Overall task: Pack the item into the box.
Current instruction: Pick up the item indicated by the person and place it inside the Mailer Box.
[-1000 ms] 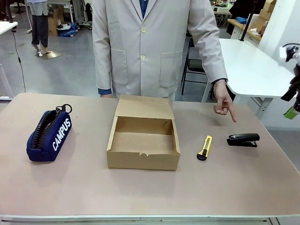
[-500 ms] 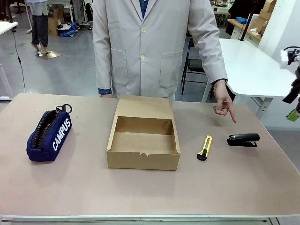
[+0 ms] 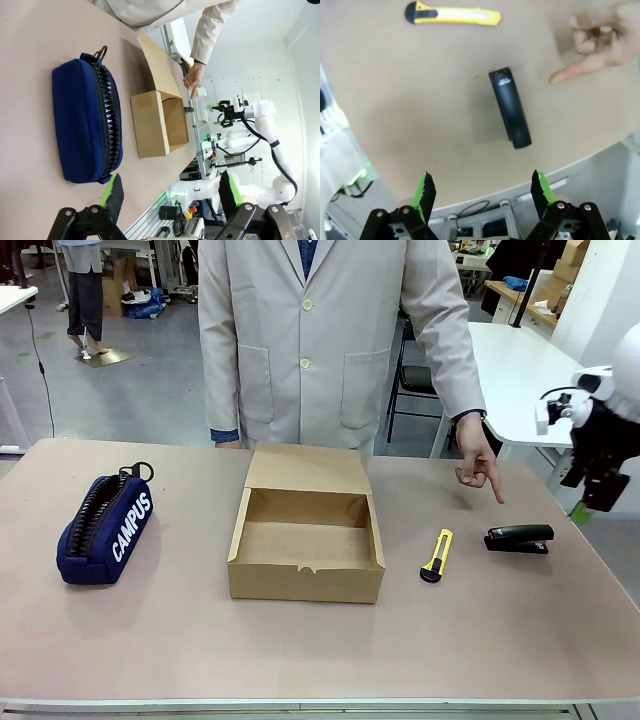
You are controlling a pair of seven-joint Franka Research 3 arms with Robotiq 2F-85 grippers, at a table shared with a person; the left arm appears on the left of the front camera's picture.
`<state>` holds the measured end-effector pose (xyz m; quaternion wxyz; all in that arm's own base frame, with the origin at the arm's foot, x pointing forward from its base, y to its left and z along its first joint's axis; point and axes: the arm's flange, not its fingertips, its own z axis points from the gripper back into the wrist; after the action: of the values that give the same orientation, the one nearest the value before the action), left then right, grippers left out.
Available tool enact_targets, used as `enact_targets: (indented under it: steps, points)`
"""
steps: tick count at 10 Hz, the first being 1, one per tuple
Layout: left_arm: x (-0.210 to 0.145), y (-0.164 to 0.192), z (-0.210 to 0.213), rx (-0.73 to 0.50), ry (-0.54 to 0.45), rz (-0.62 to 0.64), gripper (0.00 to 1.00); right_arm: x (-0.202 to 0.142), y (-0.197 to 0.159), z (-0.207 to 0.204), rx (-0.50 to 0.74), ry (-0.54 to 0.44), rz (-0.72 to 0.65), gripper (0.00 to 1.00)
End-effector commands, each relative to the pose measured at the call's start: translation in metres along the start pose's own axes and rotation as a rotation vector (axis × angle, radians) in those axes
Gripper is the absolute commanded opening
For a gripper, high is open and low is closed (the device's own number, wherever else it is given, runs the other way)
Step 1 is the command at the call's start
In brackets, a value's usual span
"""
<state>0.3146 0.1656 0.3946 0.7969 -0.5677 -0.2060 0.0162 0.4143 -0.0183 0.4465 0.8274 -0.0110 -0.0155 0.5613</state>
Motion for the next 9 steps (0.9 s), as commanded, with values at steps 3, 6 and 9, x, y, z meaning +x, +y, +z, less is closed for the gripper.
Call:
enact_targets:
  steps: [3,6,9]
  points:
    - [0.002,-0.001,0.000,-0.020,-0.011,-0.024,1.00,0.014,-0.025,-0.048,0.051,0.010,0.135,1.00]
    - [0.002,-0.001,0.000,-0.020,-0.011,-0.024,1.00,0.020,-0.037,-0.082,0.057,-0.054,0.228,1.00]
    - [0.002,-0.001,0.000,-0.020,-0.011,-0.024,1.00,0.025,-0.050,-0.107,0.079,-0.078,0.237,1.00]
